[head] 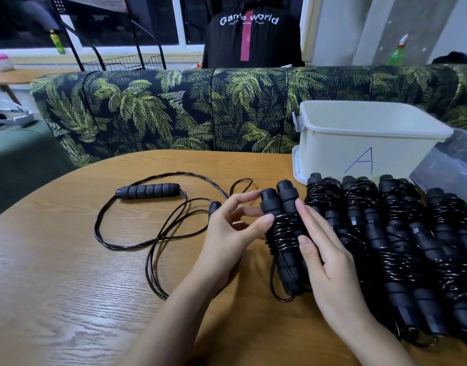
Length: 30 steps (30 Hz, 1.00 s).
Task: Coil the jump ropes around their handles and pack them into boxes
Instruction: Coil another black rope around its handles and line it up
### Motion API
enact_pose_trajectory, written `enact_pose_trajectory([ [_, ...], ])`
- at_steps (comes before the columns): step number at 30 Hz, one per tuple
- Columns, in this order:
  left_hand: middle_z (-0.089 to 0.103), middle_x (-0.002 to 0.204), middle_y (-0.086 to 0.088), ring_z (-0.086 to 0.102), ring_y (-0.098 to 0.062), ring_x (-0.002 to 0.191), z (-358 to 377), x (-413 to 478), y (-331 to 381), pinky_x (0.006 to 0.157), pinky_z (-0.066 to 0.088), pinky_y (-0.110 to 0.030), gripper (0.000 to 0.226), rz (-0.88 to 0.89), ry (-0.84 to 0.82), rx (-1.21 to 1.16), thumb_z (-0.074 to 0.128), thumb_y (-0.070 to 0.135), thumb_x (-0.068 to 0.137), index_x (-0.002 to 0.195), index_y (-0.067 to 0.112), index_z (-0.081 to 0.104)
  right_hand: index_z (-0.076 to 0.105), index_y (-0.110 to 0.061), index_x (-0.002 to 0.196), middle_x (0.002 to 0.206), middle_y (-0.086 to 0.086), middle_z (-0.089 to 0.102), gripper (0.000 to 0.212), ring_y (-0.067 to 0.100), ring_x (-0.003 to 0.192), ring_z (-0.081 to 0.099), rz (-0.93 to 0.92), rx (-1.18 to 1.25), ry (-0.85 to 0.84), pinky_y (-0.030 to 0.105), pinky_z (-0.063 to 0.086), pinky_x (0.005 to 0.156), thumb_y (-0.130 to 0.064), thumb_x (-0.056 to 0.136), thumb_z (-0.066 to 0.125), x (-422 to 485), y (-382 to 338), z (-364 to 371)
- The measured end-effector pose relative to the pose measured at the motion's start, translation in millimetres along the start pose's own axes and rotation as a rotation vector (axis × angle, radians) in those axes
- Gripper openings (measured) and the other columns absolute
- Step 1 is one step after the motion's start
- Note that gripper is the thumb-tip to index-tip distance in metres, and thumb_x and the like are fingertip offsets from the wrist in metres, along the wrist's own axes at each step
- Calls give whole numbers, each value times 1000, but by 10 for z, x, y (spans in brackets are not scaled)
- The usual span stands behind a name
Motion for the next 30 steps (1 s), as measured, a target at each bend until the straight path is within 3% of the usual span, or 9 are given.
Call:
enact_pose_trajectory([
  [3,74,90,-5,68,-16,79,20,-10,-10,73,55,-31,47,5,23,-3,78,21,75,120,18,64,20,-54,149,158,-21,29,55,-4,144,26,10,-135,-18,7,26,107,-52,97,39,-11,-53,5],
  [8,74,97,-10,71,-21,79,79,-41,-27,80,57,-52,53,36,57,46,85,30,70,118,21,65,11,-29,157,158,3,31,114,25,134,44,37,-690,34,37,58,70,-82,64,49,-34,-148,118],
  [13,74,94,-6,70,-20,85,131,-82,-10,87,53,-57,51,66,62,107,85,31,69,116,24,67,36,-9,151,144,13,47,117,33,114,58,13,-849,113,34,56,52,-51,54,86,-7,-211,139],
  [15,73,93,-5,71,-20,81,149,-92,9,83,56,-51,49,85,55,112,85,25,70,116,24,67,40,-7,148,139,13,50,106,35,112,60,-24,-849,155,34,54,47,-40,59,87,-7,-220,114],
  [18,74,91,-3,70,-19,70,137,-96,66,74,58,-38,47,105,22,99,83,17,73,117,20,66,36,-12,151,143,12,49,95,34,120,59,-106,-753,168,38,57,53,-37,70,81,-22,-183,80],
  [20,73,92,-5,69,-22,66,127,-85,76,71,59,-37,46,94,4,65,81,16,74,118,21,67,29,-22,154,150,7,44,94,29,129,53,-105,-605,153,36,58,68,-36,76,80,-41,-138,60],
  [24,71,99,-4,65,-21,74,98,-60,54,77,55,-38,51,58,-26,21,82,22,72,120,28,68,30,-40,149,148,-12,47,86,6,137,45,25,-122,110,13,39,102,-35,76,73,-50,-124,57],
  [27,70,110,-1,66,-18,86,57,-44,65,79,55,-27,64,25,-52,14,84,26,69,129,28,61,46,-35,137,125,-31,58,75,-8,118,54,73,104,100,7,40,93,-22,72,80,-44,-174,24],
  [30,70,121,-2,68,-15,108,46,-36,72,83,53,-21,68,-49,-122,-44,79,20,73,137,24,54,47,-36,128,122,-30,59,71,-6,117,56,128,233,28,7,40,93,-9,74,85,-50,-202,9],
])
Point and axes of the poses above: each hand's wrist, its own x-axis towards the middle knuckle, its own z-axis out of the palm, y = z × x, the point moved 2 cm from there along x, towards the middle knuckle
